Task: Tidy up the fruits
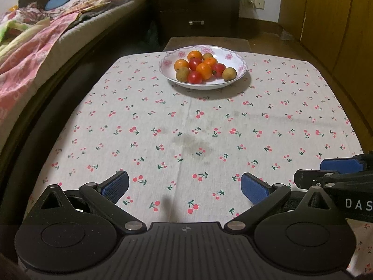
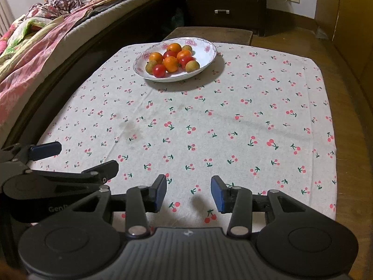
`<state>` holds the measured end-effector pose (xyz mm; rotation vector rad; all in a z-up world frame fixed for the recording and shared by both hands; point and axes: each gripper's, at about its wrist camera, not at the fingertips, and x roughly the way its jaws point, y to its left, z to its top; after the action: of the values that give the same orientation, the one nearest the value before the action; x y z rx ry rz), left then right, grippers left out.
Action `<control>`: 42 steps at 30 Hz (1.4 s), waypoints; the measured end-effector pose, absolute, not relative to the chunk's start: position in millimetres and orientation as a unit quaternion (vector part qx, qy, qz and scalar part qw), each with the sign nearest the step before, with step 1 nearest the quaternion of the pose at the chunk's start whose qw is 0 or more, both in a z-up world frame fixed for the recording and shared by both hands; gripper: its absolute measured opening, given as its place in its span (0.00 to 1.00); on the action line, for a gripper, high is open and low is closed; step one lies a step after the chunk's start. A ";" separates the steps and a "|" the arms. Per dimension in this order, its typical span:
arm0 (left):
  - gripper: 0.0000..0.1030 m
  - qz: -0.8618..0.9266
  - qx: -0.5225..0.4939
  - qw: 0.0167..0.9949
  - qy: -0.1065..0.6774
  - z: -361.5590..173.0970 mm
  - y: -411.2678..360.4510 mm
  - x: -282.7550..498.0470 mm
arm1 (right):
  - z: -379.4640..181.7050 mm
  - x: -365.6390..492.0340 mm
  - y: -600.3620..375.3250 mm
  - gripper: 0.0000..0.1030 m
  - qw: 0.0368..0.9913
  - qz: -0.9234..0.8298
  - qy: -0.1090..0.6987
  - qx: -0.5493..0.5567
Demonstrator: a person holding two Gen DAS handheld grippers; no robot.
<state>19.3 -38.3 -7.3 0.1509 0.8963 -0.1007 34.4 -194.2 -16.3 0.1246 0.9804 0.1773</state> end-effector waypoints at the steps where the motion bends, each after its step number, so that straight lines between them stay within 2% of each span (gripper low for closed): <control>1: 1.00 -0.048 0.073 0.897 0.433 -7.3 -38.3 19.1 | -16.3 34.4 -194.2 0.43 0.877 0.085 0.470 0.060; 42: 1.00 -0.041 0.073 0.896 0.437 -9.9 -36.5 15.3 | -20.2 33.7 -191.6 0.43 0.873 0.085 0.478 0.058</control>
<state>15.3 -36.5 -10.0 0.1507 0.9059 -0.0859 33.7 -191.6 -20.2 0.1222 0.9978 0.1776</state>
